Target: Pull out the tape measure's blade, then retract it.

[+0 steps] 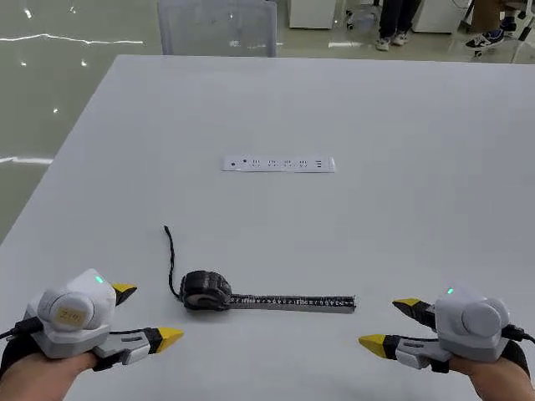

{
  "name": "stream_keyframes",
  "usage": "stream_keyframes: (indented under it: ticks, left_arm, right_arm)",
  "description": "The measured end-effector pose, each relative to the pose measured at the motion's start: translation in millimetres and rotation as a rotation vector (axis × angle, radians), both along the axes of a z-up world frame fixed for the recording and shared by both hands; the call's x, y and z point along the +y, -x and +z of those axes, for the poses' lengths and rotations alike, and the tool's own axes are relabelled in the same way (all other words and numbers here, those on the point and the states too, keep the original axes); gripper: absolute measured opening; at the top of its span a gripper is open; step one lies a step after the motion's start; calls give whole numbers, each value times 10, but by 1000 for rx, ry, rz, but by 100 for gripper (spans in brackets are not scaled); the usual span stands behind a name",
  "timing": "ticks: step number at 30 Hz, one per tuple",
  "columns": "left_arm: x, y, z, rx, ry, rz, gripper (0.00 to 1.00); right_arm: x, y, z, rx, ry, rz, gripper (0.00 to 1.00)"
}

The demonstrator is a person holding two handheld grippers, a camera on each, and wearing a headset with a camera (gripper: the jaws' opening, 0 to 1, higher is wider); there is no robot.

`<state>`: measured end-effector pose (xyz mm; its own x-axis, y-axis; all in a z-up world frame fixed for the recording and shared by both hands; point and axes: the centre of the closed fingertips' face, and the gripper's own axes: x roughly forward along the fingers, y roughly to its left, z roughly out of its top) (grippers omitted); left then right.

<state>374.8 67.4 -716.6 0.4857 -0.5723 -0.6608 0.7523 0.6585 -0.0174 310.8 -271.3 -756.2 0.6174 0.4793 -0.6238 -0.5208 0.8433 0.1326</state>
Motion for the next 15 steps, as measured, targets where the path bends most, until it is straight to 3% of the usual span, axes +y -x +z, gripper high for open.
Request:
stream_keyframes:
  ticks: [6, 15]
  left_arm:
    - [66, 83, 14, 1, 12, 23, 66]
    - [100, 118, 34, 0, 10, 33, 66]
  right_arm:
    - [15, 59, -1, 0, -4, -1, 63]
    - [28, 123, -29, 10, -5, -2, 64]
